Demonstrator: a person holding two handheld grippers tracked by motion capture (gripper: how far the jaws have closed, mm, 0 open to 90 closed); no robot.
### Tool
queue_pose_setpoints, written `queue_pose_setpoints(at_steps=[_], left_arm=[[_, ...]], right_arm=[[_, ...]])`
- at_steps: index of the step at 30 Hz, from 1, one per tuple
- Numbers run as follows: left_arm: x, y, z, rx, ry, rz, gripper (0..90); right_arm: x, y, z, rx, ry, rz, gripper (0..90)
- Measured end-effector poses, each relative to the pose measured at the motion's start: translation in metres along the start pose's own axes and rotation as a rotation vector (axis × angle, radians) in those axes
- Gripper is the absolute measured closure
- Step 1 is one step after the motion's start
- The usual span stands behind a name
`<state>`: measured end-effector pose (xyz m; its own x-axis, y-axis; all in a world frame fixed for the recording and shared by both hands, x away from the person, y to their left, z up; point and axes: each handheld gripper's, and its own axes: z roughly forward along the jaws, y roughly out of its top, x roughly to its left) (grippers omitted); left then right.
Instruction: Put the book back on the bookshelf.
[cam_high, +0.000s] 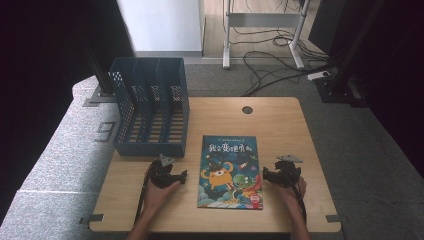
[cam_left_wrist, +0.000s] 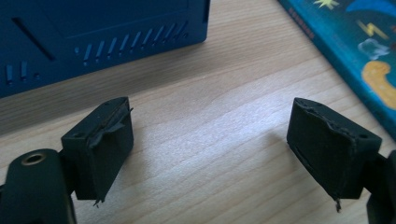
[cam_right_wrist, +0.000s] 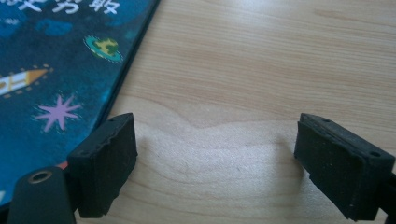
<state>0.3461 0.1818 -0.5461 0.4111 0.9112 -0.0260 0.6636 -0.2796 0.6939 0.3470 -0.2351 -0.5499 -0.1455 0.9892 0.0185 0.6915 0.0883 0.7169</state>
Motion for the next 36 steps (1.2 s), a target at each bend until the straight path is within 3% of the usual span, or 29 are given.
queue_pose_setpoints(at_steps=[10,12,18,20,24,27,32,36], left_arm=[[-0.02,0.016,-0.014,-0.062,-0.052,0.051,14.9],[-0.025,0.018,-0.015,-0.062,-0.088,0.045,15.0],[-0.038,0.021,-0.011,-0.064,-0.117,0.061,16.0],[-0.045,0.02,-0.008,-0.056,-0.133,0.07,16.1],[-0.058,0.02,-0.004,-0.029,-0.178,0.084,15.9],[-0.066,0.018,0.0,-0.017,-0.198,0.087,15.6],[-0.074,0.014,0.005,0.011,-0.202,0.069,14.6],[-0.077,0.013,0.007,0.018,-0.22,0.071,14.6]], right_arm=[[0.004,0.013,-0.007,-0.024,0.031,0.014,12.3],[0.009,0.018,-0.011,-0.04,0.057,0.02,12.3],[0.028,0.025,-0.01,-0.057,0.127,-0.003,12.7],[0.037,0.023,-0.005,-0.042,0.161,-0.013,12.7],[0.05,0.022,0.002,-0.027,0.173,-0.041,12.9],[0.053,0.022,0.005,-0.018,0.188,-0.036,13.3],[0.06,0.018,0.01,0.003,0.211,-0.035,14.3],[0.07,0.015,0.01,0.01,0.18,-0.075,13.6]])
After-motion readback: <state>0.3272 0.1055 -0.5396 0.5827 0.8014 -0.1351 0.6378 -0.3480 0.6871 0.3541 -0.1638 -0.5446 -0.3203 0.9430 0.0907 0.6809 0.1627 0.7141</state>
